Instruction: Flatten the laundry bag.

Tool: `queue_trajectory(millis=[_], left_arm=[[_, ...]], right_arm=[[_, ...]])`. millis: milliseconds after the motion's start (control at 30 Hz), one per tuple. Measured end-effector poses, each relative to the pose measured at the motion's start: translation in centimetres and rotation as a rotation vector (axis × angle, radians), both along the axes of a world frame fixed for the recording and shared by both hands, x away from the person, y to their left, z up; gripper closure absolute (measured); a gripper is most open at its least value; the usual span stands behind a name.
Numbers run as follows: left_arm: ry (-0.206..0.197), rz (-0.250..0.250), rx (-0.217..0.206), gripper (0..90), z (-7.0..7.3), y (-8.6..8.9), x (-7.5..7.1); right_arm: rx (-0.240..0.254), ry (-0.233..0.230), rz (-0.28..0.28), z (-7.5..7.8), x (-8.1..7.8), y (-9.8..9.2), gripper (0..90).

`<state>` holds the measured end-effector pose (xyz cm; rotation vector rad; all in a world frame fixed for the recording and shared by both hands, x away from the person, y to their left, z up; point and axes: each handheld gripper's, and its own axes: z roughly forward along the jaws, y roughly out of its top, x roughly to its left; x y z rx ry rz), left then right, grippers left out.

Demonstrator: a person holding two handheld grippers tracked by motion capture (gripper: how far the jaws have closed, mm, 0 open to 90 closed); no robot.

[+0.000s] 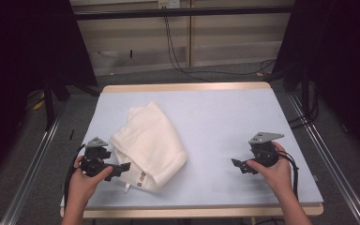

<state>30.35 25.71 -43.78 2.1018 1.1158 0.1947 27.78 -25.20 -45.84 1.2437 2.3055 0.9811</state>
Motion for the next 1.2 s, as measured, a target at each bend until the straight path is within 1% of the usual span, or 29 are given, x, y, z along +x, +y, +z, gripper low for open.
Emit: queue_trajectory(millis=[67,100,133,167,200,233,267,300,333,367,433,500,533,567,600,633,667,700,767,800,867,900,933,967,1000,1067,1100,1133,1200], left_arm=[[-0.004,0.006,-0.002,1.3,0.0,-0.2,0.0],[-0.003,-0.005,0.009,1.3,0.0,-0.3,-0.1],[-0.005,-0.005,0.009,1.3,-0.2,-0.5,-0.1],[0.009,-0.007,-0.002,1.3,-0.2,-0.5,-0.2],[0.011,-0.011,0.001,1.3,-0.4,-0.5,-0.3],[0.033,-0.029,0.021,1.2,-0.6,-0.5,-0.5],[0.034,-0.027,0.028,1.1,-0.7,-0.5,-0.5],[0.035,-0.022,0.023,1.0,-0.6,-0.6,-0.6],[0.024,-0.01,0.013,1.0,-0.5,-0.6,-0.7],[0.019,-0.007,0.019,1.1,-0.3,-0.6,-0.7],[0.018,-0.016,0.018,2.9,-0.2,-0.6,-0.8],[0.015,-0.011,0.022,13.0,-0.2,-0.5,-1.2],[0.015,-0.007,0.026,15.7,-0.6,-0.3,-1.4],[0.015,-0.007,0.026,17.8,-0.6,-0.3,-1.4],[0.028,-0.01,0.028,17.8,-0.7,-0.2,-1.3],[0.036,-0.023,0.032,21.7,-0.9,-0.1,-1.3],[0.044,-0.032,0.033,25.0,-1.0,-0.1,-1.4],[0.053,-0.031,0.026,26.4,-1.1,-0.2,-1.4],[0.06,-0.038,0.033,30.4,-1.1,-0.3,-1.4],[0.064,-0.034,0.027,33.3,-1.1,-0.5,-1.4],[0.083,-0.001,0.023,35.3,-1.1,-0.6,-1.4],[0.083,-0.001,0.023,39.1,-1.1,-0.6,-1.4],[0.139,0.003,0.016,46.8,-0.9,-0.4,-1.4],[0.152,0.027,0.0,48.9,-0.9,-0.5,-1.4],[0.166,0.044,0.011,53.4,-0.7,-0.3,-1.4],[0.185,0.051,0.004,62.0,-0.4,0.0,-1.3],[0.185,0.051,0.004,66.4,-0.4,0.0,-1.3],[0.198,0.07,-0.018,70.8,-0.1,-0.1,-1.2],[0.201,0.08,-0.019,74.5,0.1,0.0,-1.2]], right_arm=[[-0.007,-0.005,0.0,-0.1,0.0,0.1,1.5],[-0.015,-0.014,-0.002,-0.1,0.1,0.1,1.5],[-0.023,-0.015,-0.007,-0.1,0.3,0.3,1.5],[-0.017,-0.008,-0.014,-0.1,0.4,0.4,1.5],[-0.011,-0.01,-0.014,0.0,0.6,0.4,1.5],[-0.016,-0.016,-0.015,0.0,0.7,0.5,1.6],[-0.012,-0.014,-0.018,0.1,0.9,0.6,1.7],[-0.012,-0.018,-0.016,0.0,1.0,0.6,1.7],[-0.011,-0.014,-0.019,0.0,1.1,0.8,1.7],[-0.013,-0.02,-0.01,0.0,1.2,0.8,1.7],[-0.008,-0.02,0.0,0.0,1.2,0.7,1.7],[-0.006,-0.011,-0.01,0.2,1.1,0.6,1.7],[-0.007,-0.012,-0.01,0.2,1.2,0.6,1.9],[-0.007,-0.012,-0.01,0.2,1.2,0.6,1.9],[-0.012,-0.019,-0.007,0.2,1.2,0.6,2.3],[-0.012,-0.012,-0.01,0.3,1.2,0.7,2.4],[-0.014,-0.019,0.002,0.3,1.3,0.8,2.4],[-0.019,-0.026,0.0,0.4,1.3,0.9,2.4],[-0.014,-0.031,-0.001,0.6,1.3,1.0,2.6],[-0.016,-0.041,0.006,0.8,1.2,1.0,2.7],[-0.019,-0.048,0.001,0.9,1.1,1.1,2.9],[-0.019,-0.048,0.001,0.9,1.1,1.1,2.9],[-0.019,-0.057,0.008,0.9,1.1,0.9,2.9],[-0.017,-0.053,-0.003,1.0,1.0,0.9,2.9],[-0.019,-0.057,-0.004,1.0,0.9,0.8,3.1],[-0.014,-0.057,-0.01,1.0,0.9,0.7,3.4],[-0.017,-0.052,-0.016,1.0,0.8,0.6,3.3],[-0.022,-0.054,-0.015,1.0,0.8,0.5,3.4],[-0.019,-0.056,-0.014,0.9,0.7,0.4,3.6]])
